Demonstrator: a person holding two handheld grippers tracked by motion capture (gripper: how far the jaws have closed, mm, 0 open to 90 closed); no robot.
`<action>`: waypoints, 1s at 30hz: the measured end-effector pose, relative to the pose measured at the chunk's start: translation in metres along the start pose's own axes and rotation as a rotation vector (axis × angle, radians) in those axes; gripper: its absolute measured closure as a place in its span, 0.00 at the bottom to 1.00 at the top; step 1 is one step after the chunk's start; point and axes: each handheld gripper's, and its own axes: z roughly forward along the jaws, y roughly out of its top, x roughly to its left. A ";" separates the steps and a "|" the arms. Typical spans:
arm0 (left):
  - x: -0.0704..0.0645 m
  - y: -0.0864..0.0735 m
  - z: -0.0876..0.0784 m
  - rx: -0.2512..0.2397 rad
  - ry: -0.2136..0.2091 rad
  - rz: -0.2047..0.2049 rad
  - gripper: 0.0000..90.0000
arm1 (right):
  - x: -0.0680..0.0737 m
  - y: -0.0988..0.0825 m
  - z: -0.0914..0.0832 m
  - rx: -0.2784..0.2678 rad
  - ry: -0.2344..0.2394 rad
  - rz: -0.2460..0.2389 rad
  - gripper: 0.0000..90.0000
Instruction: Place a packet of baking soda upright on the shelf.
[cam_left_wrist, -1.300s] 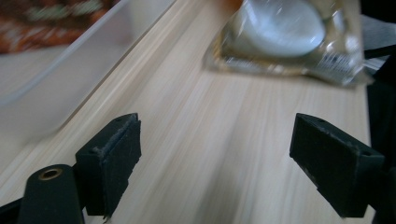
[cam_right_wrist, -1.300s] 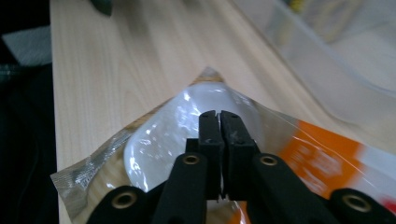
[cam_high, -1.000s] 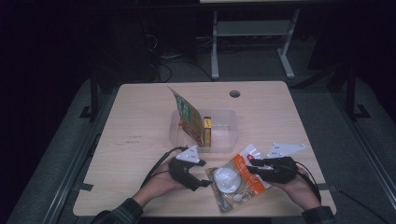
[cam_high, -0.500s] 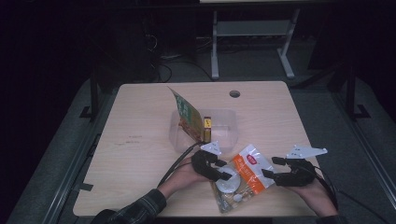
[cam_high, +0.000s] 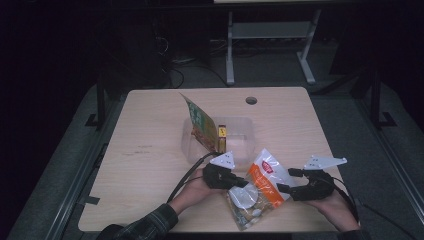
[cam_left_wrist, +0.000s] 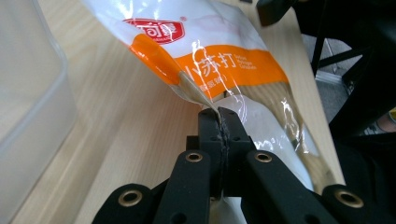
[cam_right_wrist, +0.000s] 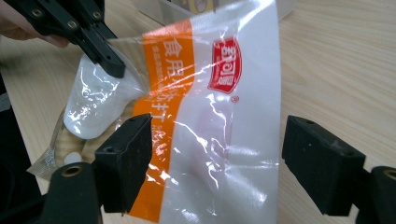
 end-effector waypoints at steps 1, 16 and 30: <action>-0.001 0.001 -0.002 -0.012 0.004 0.004 1.00 | 0.000 0.000 0.000 -0.002 0.002 0.001 0.26; 0.002 0.011 -0.049 -0.168 0.097 0.007 1.00 | -0.002 0.016 0.019 -0.092 0.133 0.032 0.32; 0.010 0.007 -0.064 -0.232 0.131 -0.045 1.00 | 0.011 0.030 0.031 -0.119 0.310 -0.007 0.99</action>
